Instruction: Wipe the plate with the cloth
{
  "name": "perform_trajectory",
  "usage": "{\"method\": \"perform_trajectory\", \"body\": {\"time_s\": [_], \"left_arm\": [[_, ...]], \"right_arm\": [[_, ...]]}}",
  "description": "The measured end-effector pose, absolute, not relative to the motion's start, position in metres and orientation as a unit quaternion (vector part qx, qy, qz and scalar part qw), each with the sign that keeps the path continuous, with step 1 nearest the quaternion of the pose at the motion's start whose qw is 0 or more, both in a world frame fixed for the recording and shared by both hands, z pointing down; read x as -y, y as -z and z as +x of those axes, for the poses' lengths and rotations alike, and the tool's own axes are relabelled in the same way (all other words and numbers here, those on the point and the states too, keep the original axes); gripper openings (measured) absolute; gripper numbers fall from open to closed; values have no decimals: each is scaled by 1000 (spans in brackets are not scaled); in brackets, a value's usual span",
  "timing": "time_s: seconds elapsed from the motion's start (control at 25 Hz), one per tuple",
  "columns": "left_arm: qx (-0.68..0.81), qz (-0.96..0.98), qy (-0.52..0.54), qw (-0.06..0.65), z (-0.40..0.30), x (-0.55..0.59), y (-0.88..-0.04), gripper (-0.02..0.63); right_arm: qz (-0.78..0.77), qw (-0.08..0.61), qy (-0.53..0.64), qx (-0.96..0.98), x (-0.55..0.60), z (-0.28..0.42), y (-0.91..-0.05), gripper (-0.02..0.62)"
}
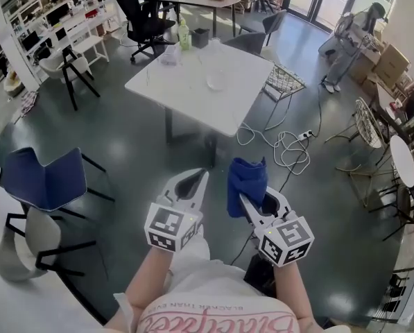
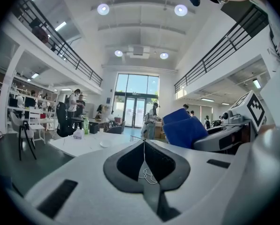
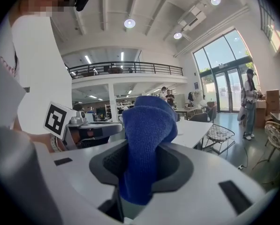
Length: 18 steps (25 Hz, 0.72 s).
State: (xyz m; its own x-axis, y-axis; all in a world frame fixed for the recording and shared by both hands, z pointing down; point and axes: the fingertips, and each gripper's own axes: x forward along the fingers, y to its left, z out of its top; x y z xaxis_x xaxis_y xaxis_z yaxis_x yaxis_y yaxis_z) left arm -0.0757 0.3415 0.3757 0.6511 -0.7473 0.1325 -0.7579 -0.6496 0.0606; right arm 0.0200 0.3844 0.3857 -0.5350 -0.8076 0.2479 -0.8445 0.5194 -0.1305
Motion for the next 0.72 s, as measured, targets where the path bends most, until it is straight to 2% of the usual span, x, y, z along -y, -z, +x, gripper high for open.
{"method": "perform_trajectory", "body": {"time_s": [0.72], "left_arm": [[381,922,-45,56,-98,-154,-367,3]], "right_arm": [[506,72,-121,851,-198,-9,-380,123]]}}
